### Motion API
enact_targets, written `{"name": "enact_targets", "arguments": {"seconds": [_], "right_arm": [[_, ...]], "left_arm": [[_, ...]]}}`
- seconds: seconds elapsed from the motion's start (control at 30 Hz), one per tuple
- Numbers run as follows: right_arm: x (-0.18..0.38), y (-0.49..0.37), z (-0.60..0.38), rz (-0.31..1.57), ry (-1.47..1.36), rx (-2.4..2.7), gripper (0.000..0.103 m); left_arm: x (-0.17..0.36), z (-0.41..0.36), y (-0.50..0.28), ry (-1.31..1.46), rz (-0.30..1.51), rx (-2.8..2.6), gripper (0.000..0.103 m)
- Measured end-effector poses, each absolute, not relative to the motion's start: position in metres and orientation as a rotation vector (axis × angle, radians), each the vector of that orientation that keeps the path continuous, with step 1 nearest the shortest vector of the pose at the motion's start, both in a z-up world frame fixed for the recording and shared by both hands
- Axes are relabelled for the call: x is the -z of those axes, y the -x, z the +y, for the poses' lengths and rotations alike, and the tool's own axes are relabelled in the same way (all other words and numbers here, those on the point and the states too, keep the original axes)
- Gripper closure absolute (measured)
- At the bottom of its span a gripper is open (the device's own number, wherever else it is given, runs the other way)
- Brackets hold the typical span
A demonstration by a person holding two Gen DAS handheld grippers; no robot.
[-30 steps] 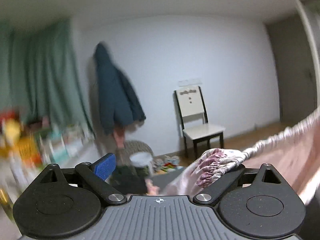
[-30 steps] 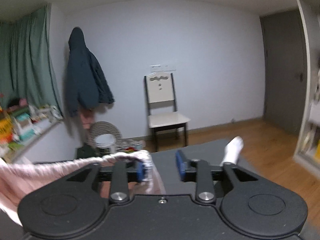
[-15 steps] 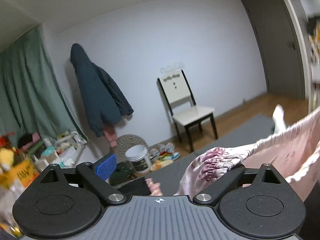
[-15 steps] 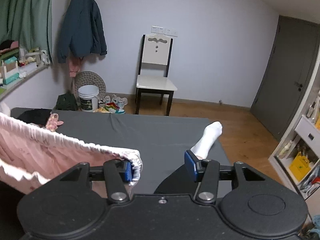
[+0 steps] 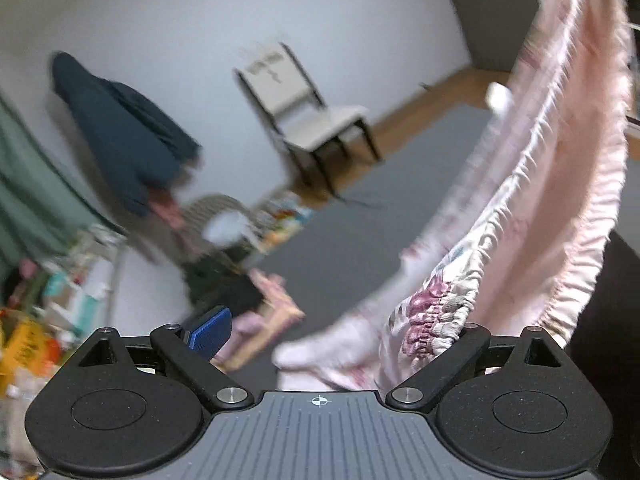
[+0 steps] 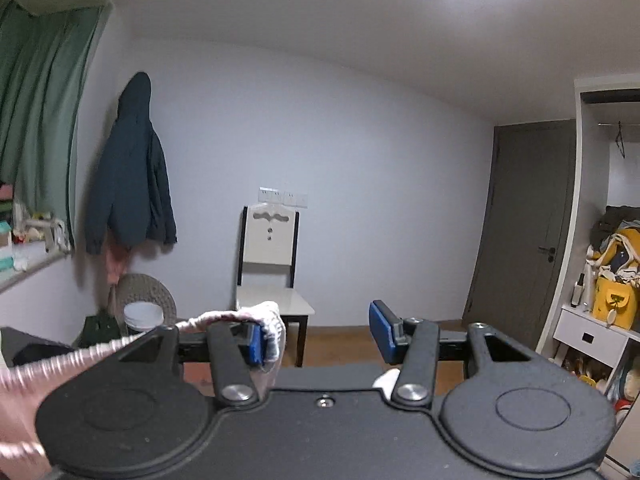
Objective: Fold clothes
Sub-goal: 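Raise both grippers holding the sheet edges apart to spread the sheet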
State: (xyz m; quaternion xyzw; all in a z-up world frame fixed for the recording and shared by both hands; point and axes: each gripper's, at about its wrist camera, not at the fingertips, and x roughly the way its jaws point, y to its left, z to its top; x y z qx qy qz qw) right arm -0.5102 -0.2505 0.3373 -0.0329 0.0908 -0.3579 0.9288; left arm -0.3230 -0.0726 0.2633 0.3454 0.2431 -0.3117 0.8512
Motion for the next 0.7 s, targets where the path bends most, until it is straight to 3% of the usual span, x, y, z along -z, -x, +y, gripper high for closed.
{"name": "enact_targets", "arguments": {"seconds": [0.1,0.27,0.37,0.6,0.7], "right_arm": [[-0.342,0.514,-0.245,0.173,0.092,0.716,0.054],[-0.36,0.527,-0.234,0.118,0.141,0.71,0.054],[-0.39,0.535,-0.233,0.066,0.134,0.718,0.045],[-0.48,0.58,-0.24,-0.041,0.031,0.676,0.045],[-0.508,0.608,-0.238,-0.095,0.004,0.667,0.041]], "left_arm": [[-0.252,-0.073,0.336,-0.791,0.55,0.696,0.008],[-0.301,-0.064,0.349,-0.876,0.45,0.619,0.008],[-0.366,-0.057,0.355,-0.883,0.341,0.535,0.008],[-0.519,-0.05,0.406,-0.902,-0.038,0.313,0.008],[-0.561,-0.053,0.423,-0.862,-0.123,0.259,0.008]]}}
